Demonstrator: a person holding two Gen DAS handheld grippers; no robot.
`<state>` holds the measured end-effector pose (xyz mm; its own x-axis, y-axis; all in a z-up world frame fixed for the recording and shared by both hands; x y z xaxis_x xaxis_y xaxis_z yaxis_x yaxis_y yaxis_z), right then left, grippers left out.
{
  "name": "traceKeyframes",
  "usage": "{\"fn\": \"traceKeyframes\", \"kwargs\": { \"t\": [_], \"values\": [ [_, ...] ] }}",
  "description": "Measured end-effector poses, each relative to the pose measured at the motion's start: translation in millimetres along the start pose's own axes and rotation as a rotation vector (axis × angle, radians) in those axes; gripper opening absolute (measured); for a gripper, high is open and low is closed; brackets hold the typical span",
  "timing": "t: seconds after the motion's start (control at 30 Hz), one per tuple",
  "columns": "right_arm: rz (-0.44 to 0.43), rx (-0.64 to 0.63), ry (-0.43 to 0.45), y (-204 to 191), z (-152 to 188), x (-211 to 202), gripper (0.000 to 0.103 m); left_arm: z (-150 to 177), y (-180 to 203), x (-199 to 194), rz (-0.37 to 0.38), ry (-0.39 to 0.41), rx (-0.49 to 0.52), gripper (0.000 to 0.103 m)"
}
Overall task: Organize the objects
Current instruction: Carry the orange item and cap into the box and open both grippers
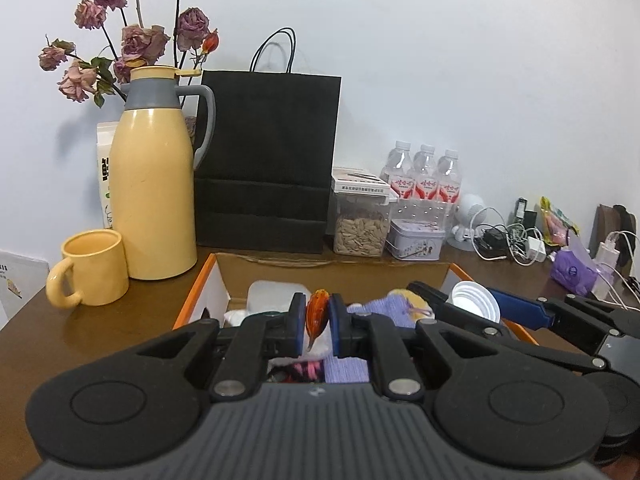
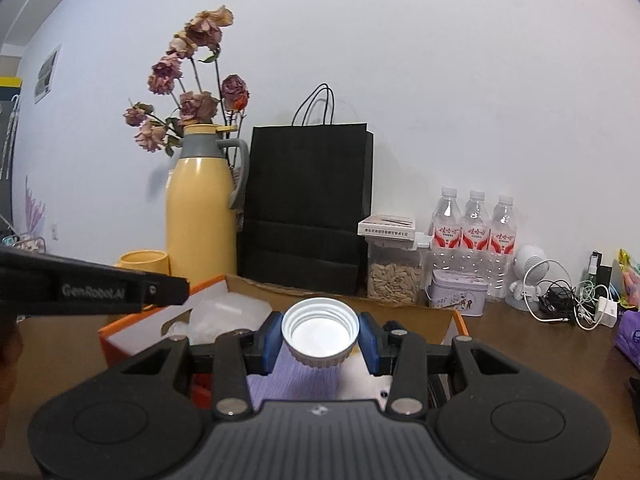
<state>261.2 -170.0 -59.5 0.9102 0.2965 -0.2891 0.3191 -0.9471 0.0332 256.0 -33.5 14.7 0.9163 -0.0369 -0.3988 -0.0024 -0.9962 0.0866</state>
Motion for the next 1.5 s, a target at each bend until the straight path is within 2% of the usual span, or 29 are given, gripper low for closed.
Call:
{"fn": "traceKeyframes", "kwargs": {
  "t": [0.17, 0.3, 0.7, 0.77, 0.8, 0.83, 0.9, 1.03, 1.5],
  "values": [
    [0.020, 0.020, -0.002, 7.8, -1.2, 23.4, 0.039, -3.6, -2.0, 26.2, -0.028, 0.001, -0.012, 0.013],
    [0.016, 0.031, -0.042, 12.6, 9.8, 35.0, 0.039, 1.9, -6.0, 38.0, -0.036, -0.026, -0.008, 0.013],
    [0.024, 0.044, -0.061, 14.6, 14.8, 36.1, 0.039, 4.6, -4.6, 30.8, -0.046, 0.011, 0.011, 0.013],
    [0.030, 0.059, -0.064, 17.3, 16.3, 35.2, 0.044, 5.5, -8.7, 29.2, -0.063, 0.024, -0.002, 0.020],
    [0.033, 0.066, -0.066, 18.4, 17.1, 34.6, 0.062, 5.7, -10.4, 28.7, -0.070, 0.025, -0.005, 0.038],
    [0.038, 0.072, -0.062, 19.3, 17.8, 33.2, 0.085, 5.5, -13.0, 27.7, -0.087, 0.030, -0.014, 0.069],
    [0.050, 0.070, -0.038, 19.3, 17.4, 28.6, 0.101, 4.8, -16.9, 23.9, -0.114, 0.057, -0.030, 0.103],
    [0.051, 0.064, -0.027, 18.1, 16.7, 25.1, 0.103, 1.3, -20.6, 19.0, -0.129, 0.078, -0.041, 0.103],
    [0.057, 0.060, -0.027, 16.9, 17.1, 23.0, 0.103, 5.6, -21.9, 20.9, -0.117, 0.050, -0.044, 0.103]
  ]
}}
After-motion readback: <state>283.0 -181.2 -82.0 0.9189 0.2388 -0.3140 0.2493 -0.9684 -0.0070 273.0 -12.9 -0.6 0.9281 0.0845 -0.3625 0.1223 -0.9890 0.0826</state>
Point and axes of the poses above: each gripper's, at about its wrist camera, not at the fingertips, and x roughly the way its jaws point, y to its right, z to its underside, the point moved 3 cm from there along x, roughly the way its jaws point, and after that the axes turned 3 degrees about -y, right-handed, at the moved point
